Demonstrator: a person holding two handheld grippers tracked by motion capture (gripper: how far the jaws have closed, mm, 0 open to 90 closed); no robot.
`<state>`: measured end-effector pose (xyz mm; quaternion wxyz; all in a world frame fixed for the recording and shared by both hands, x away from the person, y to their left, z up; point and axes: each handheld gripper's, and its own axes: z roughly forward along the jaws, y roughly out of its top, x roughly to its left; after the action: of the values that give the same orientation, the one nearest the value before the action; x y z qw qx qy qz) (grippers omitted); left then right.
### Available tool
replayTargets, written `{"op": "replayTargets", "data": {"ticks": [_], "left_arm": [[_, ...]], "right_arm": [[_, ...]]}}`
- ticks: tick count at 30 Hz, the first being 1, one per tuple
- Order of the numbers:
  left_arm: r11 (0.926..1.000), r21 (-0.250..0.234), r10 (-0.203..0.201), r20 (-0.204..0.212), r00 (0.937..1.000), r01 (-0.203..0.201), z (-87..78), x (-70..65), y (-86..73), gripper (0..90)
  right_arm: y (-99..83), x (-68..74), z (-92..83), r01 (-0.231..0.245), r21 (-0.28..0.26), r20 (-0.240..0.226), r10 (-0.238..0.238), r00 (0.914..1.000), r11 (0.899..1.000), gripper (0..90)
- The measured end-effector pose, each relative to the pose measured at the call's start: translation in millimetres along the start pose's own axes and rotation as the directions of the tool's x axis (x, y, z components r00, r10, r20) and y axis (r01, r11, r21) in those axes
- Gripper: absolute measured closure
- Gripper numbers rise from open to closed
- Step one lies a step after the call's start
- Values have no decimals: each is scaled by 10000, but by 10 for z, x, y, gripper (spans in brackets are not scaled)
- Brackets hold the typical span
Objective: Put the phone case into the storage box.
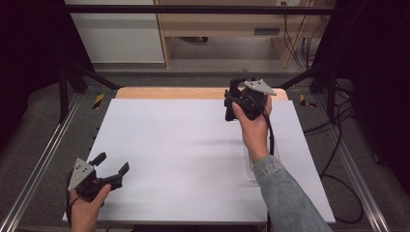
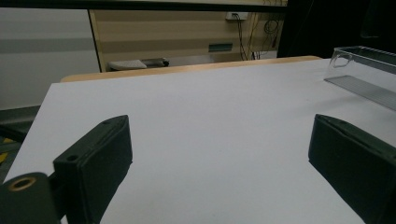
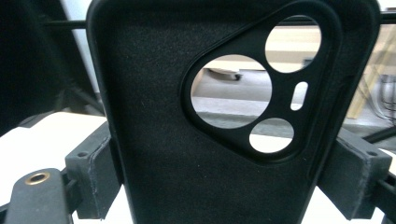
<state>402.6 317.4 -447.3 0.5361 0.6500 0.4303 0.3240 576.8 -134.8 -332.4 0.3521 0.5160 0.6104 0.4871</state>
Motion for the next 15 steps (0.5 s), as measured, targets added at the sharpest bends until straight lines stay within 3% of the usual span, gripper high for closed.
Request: {"op": "replayTargets", "data": {"ticks": [5, 15], "left_arm": [[9997, 264, -13, 126, 9999, 9, 37, -17, -21, 55], [9993, 248, 260, 269, 9993, -266, 63, -61, -18, 51]], "right_arm": [[32, -227, 107, -41, -132, 656, 49, 9978, 9999, 137], [-26, -521, 257, -353, -65, 1403, 359, 9895, 9994, 137]]}}
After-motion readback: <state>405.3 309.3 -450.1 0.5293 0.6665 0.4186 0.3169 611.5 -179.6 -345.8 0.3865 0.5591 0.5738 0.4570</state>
